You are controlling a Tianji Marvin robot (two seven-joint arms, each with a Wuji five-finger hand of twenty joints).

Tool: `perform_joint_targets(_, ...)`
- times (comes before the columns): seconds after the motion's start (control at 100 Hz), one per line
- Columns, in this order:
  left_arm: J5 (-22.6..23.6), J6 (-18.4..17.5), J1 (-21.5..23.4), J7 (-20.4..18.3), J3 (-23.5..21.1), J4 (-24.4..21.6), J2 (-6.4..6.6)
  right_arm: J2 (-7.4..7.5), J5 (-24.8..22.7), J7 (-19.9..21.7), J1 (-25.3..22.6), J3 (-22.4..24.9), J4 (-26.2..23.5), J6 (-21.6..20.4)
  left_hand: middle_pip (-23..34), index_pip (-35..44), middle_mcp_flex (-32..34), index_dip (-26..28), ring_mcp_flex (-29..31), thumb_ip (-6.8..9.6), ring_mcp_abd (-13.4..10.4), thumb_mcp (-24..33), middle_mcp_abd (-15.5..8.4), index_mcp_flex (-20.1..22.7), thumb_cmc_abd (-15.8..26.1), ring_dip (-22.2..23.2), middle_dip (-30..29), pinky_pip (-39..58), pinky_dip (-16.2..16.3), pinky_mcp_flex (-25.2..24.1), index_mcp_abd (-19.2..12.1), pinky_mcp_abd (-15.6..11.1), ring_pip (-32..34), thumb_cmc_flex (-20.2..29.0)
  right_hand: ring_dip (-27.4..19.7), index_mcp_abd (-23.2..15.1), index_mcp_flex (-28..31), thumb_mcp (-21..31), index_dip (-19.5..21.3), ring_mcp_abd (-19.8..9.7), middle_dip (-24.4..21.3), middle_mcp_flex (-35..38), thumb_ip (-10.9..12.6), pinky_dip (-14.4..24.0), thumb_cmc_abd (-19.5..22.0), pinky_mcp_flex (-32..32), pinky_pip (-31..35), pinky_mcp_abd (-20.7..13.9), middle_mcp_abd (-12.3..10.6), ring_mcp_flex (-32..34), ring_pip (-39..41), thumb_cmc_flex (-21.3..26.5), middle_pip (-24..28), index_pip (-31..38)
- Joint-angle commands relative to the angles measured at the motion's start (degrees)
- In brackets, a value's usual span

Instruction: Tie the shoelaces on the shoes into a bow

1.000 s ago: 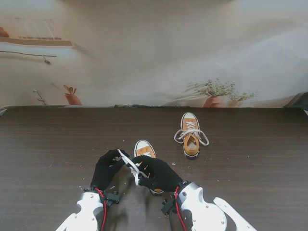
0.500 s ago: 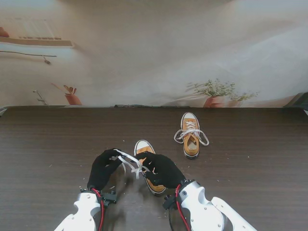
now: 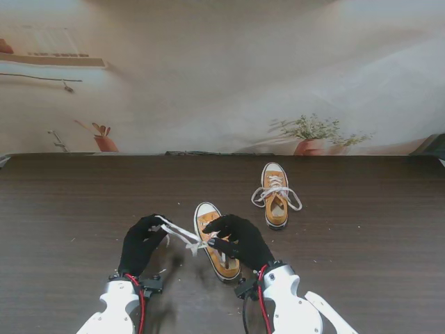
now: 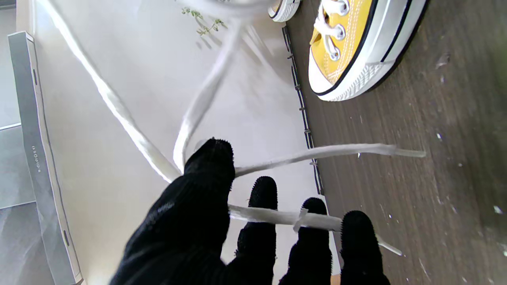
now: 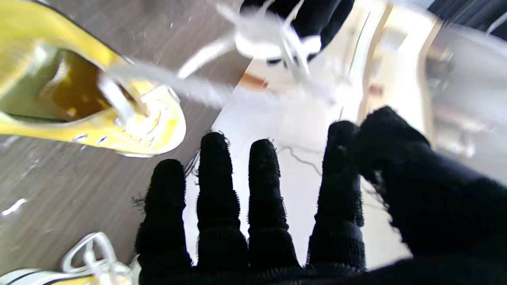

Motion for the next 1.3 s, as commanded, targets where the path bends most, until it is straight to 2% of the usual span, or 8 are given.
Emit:
perform_joint_targets(0.0, 0.27, -0.08, 0.38, -0.41, -0.30, -0.54, -0.14, -1.72, -0.18, -1.90, -0.57, -0.13, -0.57, 1.44, 1.08, -0.40, 0.83, -2.84, 1.38, 0.88, -0.05, 1.73, -0.15, 4.16, -1.05, -0.19, -1.19, 0.93, -0.05, 0.06, 0.55, 0.76, 1.28, 2.28, -1.11, 0.99, 5.17, -1.07, -1.75, 0.12, -0.53, 2.89, -2.27, -0.80, -3.09, 0.36, -0.62, 0.16, 0.26, 0.94, -1.04, 2.82, 0.67, 6.03)
perform_joint_targets(0.15, 0.54, 0.01, 0.49, -0.04, -0.44, -0.61, -0.20, -2.20, 1.54, -2.78, -0.72, 0.76, -0.99, 3.08, 0.80, -1.88, 1.69, -6.04, 1.76, 0.40, 0.15, 4.31, 0.02, 5.80, -2.51, -0.25, -1.60, 0.88, -0.11, 0.25, 0.80, 1.12, 1.31, 0.73, -1.60, 3.10, 11.40, 0.77, 5.44, 0.09, 0.09, 8.47, -2.41, -1.79, -5.82, 2.23, 0.34, 0.97, -0.40, 4.41, -0.77, 5.05, 1.91, 8.68)
perform_joint_targets(0.32, 0.20, 0.14, 0.25, 0.07, 0.04, -0.69, -0.28, -1.88, 2.49, -1.20, -0.91, 1.11, -1.41, 4.02, 0.93, -1.65, 1.52, -5.60, 1.84, 0.11, 0.05, 4.49, -0.22, 5.32, -2.13, -0.21, -1.56, 0.93, -0.14, 0.37, 0.08, 0.94, 1.42, 0.30, -1.57, 6.44, 3.93, -0.81, 4.37, 1.06, 0.08, 6.24, -2.84, -2.13, -4.88, 0.64, -0.04, 1.12, 0.89, 3.17, -1.26, 2.46, 0.99, 1.90)
perform_joint_targets(0.39, 0.06, 0.00, 0.07, 0.10, 0.21, -0.55, -0.31, -1.35, -0.38, -0.17, -0.44, 0.64, -1.28, 4.80, 0.98, -1.60, 1.43, -5.50, 1.81, 0.04, 0.02, 4.49, -0.30, 5.18, -1.98, -0.20, -1.54, 0.95, -0.14, 0.32, 0.03, 0.96, 1.45, 0.20, -1.15, 7.97, 1.83, -0.53, 6.82, 1.00, 0.21, 4.40, -0.51, -1.86, -2.31, 0.11, -0.12, 0.84, 1.02, 2.16, -1.34, -0.19, 0.92, -6.19)
perform_joint_targets(0.45, -0.10, -0.54, 0.00, -0.08, 0.32, -0.38, -0.28, -1.07, -2.99, 0.21, 0.47, -0.26, -0.73, 5.25, 1.01, -1.49, 1.35, -5.35, 1.77, -0.01, -0.20, 4.43, -0.42, 5.04, -1.91, -0.19, -1.53, 0.95, -0.16, 0.29, -0.32, 0.90, 1.49, 0.09, -0.90, 9.75, 0.19, 0.05, 11.09, 1.15, 0.19, 3.34, 5.18, -1.43, -0.73, -0.13, -0.01, 0.91, 1.19, 1.68, -1.02, -2.63, 1.35, -10.73)
perform_joint_targets(0.48, -0.19, -0.88, 0.02, -0.20, 0.36, -0.36, -0.26, -1.09, -4.12, -0.07, 1.05, -0.86, -0.33, 5.53, 1.01, -1.43, 1.32, -5.29, 1.76, -0.03, -0.22, 4.40, -0.43, 4.99, -1.81, -0.19, -1.53, 0.94, -0.18, 0.28, -0.37, 0.88, 1.49, 0.05, -0.87, 10.35, -0.48, 0.00, 11.74, 1.25, 0.20, 3.16, 6.12, -1.38, -0.80, -0.20, 0.02, 0.96, 1.28, 1.55, -0.94, -3.09, 1.44, -11.09)
perform_joint_targets(0.79, 2.04, -2.71, 0.39, 0.02, 1.40, -0.22, -0.06, -0.91, -10.24, -0.10, 4.81, -4.72, 0.55, 9.69, 1.12, -1.13, 1.29, -5.00, 1.89, -0.07, -0.37, 4.10, -0.59, 4.57, -1.63, -0.16, -1.50, 1.07, -0.18, 0.33, -0.75, 0.77, 1.64, 0.00, -0.06, 14.36, -6.67, -3.51, 12.95, 1.41, 1.99, 1.79, 5.33, -0.55, -1.28, 1.35, 2.49, 1.13, 1.30, 2.06, 1.37, -6.57, 4.86, -11.16)
perform_joint_targets(1.29, 13.70, -5.57, -3.12, 7.18, 8.54, 4.40, -0.83, -0.93, -14.48, -0.62, 6.02, -5.23, -1.27, 15.89, 2.36, -1.05, 2.36, -5.66, 3.13, -0.01, -0.07, 4.09, -0.33, 4.67, -1.83, 0.15, -1.09, 2.92, -0.03, 1.64, -0.30, 1.70, 3.06, -0.13, 0.46, 15.83, -3.74, -6.65, 14.42, 3.53, 3.20, 4.02, 5.22, 0.35, 0.83, 5.04, 7.11, 3.56, 2.57, 5.44, 4.33, -9.87, 6.38, -9.53)
